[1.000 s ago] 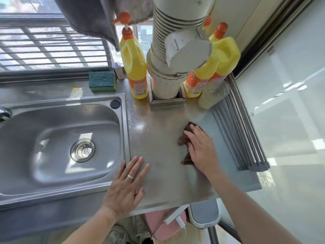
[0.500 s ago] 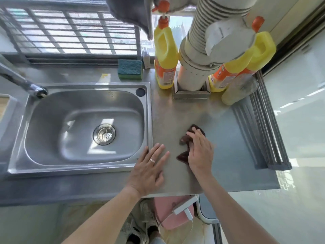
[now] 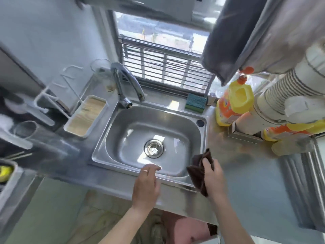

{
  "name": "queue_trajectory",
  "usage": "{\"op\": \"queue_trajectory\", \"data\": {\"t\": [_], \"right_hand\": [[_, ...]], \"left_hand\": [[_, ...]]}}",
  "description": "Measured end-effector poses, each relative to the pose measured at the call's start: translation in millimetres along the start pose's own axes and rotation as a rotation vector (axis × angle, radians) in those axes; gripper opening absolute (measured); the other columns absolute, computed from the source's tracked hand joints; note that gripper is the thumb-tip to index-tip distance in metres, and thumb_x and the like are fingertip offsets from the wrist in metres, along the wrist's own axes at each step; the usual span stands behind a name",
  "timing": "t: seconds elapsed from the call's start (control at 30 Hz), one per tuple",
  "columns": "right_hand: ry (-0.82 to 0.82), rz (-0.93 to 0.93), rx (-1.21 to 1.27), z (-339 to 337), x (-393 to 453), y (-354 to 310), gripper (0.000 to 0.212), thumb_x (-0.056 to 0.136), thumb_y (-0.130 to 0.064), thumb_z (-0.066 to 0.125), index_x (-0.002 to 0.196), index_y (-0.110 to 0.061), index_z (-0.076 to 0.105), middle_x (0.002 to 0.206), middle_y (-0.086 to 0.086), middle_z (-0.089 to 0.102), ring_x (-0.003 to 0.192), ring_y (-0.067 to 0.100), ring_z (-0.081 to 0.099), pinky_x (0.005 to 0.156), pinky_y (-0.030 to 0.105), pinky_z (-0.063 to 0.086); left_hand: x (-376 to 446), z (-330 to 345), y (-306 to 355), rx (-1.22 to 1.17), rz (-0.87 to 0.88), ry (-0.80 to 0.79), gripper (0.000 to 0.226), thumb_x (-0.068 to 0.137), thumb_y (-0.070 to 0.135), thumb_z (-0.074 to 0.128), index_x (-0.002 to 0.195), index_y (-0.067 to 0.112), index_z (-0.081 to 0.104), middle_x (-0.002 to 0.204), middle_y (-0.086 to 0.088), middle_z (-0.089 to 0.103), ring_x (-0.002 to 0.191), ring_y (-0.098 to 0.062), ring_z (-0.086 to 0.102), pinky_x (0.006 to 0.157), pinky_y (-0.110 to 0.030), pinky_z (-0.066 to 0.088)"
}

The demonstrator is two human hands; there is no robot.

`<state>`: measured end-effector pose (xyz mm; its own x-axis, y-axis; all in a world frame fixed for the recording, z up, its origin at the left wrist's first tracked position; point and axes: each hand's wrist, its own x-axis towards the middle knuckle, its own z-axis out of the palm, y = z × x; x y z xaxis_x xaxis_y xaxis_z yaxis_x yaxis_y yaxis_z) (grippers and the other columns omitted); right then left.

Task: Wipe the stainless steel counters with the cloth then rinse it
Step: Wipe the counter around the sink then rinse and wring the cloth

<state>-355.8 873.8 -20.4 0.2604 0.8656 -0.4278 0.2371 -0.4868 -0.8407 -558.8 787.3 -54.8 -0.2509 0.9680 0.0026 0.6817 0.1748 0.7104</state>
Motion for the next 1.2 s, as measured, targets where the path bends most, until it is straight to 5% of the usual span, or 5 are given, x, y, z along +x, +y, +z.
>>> {"op": "queue_trajectory", "data": {"t": [0.43, 0.57, 0.73, 0.97, 1.2], "right_hand": [[-0.340, 0.188, 0.047, 153.1, 64.1, -67.9, 0.019, 0.098, -0.026, 0.065, 0.113, -0.016, 0.069, 0.101, 0.011, 0.075, 0.087, 0.026, 0.072, 0.076, 0.034, 0.060], [-0.415, 0.193, 0.033, 174.5, 98.7, -74.8, 0.013, 0.103, -0.020, 0.060, 0.109, -0.010, 0.066, 0.084, 0.007, 0.070, 0.065, 0.012, 0.067, 0.059, 0.021, 0.053], [-0.501, 0.217, 0.061, 205.6, 129.8, -78.4, 0.010, 0.101, -0.022, 0.063, 0.105, -0.012, 0.064, 0.101, 0.025, 0.074, 0.086, 0.042, 0.075, 0.084, 0.060, 0.060], [-0.609, 0.153, 0.105, 222.8, 132.3, -77.0, 0.011, 0.102, -0.023, 0.065, 0.112, -0.025, 0.059, 0.091, 0.023, 0.071, 0.060, 0.033, 0.068, 0.038, 0.024, 0.044], [-0.641, 0.018, -0.055, 230.4, 126.8, -79.1, 0.017, 0.096, -0.031, 0.072, 0.109, -0.036, 0.064, 0.092, -0.001, 0.075, 0.076, 0.016, 0.073, 0.070, 0.033, 0.059]], "left_hand": [[176.9, -45.8, -30.4, -0.395, -0.593, 0.115, 0.008, 0.092, 0.029, 0.057, 0.098, 0.025, 0.061, 0.098, 0.003, 0.069, 0.094, -0.022, 0.066, 0.085, -0.036, 0.053], [245.0, -44.9, -45.7, -0.672, -0.780, 0.168, 0.031, 0.094, 0.043, 0.063, 0.109, 0.017, 0.058, 0.094, 0.001, 0.069, 0.090, -0.024, 0.072, 0.087, -0.044, 0.058], [293.6, -44.9, -61.2, -0.761, -0.899, 0.297, 0.021, 0.099, 0.025, 0.060, 0.107, 0.006, 0.064, 0.080, -0.006, 0.071, 0.063, -0.015, 0.062, 0.069, -0.036, 0.050], [299.2, -45.0, -64.9, -0.660, -0.931, 0.284, 0.012, 0.095, 0.028, 0.070, 0.101, 0.019, 0.064, 0.090, 0.001, 0.069, 0.087, -0.023, 0.067, 0.079, -0.032, 0.049], [298.4, -49.8, -64.2, -0.580, -0.866, 0.305, 0.031, 0.087, 0.021, 0.077, 0.077, 0.029, 0.049, 0.084, -0.004, 0.061, 0.100, -0.039, 0.066, 0.094, -0.047, 0.054]]}}
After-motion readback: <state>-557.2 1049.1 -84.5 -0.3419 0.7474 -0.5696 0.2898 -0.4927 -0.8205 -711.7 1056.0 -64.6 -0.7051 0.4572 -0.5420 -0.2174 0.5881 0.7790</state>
